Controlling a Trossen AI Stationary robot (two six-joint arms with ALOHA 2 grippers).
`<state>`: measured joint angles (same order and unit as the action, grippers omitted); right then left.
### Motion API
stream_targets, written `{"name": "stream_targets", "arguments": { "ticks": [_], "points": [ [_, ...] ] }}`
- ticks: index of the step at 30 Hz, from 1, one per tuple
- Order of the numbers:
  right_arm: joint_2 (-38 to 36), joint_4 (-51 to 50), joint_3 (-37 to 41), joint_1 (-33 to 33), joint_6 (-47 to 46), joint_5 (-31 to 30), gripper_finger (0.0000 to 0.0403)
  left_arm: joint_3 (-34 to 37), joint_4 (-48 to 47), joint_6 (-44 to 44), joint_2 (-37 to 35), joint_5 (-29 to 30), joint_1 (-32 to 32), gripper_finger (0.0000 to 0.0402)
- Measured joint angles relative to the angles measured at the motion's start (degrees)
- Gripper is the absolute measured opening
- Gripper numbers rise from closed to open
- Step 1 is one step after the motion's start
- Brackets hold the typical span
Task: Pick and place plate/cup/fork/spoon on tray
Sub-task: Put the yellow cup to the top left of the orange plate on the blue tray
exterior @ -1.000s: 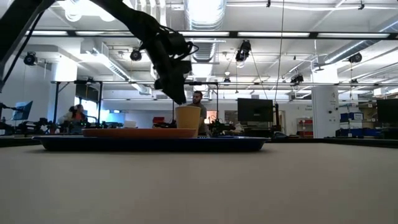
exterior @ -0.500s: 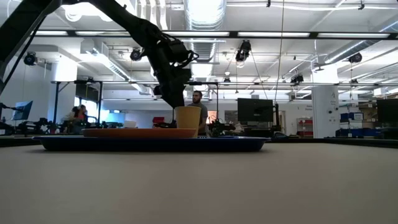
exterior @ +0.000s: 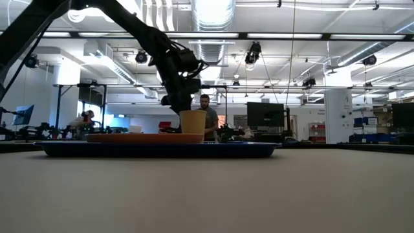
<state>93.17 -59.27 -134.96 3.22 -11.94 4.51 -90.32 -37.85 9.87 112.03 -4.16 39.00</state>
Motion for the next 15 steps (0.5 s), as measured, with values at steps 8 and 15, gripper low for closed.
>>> {"name": "stream_targets", "arguments": {
  "ticks": [8, 15],
  "points": [
    [0.0, -1.4, 0.0, 0.0, 0.0, -0.3, 0.0118, -0.1, -1.0, 0.1, -3.1, -0.1, 0.0, 0.0001],
    [1.3, -8.7, 0.2, 0.0, -0.8, -8.0, 0.0102, -0.1, -5.5, 1.0, -13.0, 0.2, 1.8, 0.0001]
  ]
}}
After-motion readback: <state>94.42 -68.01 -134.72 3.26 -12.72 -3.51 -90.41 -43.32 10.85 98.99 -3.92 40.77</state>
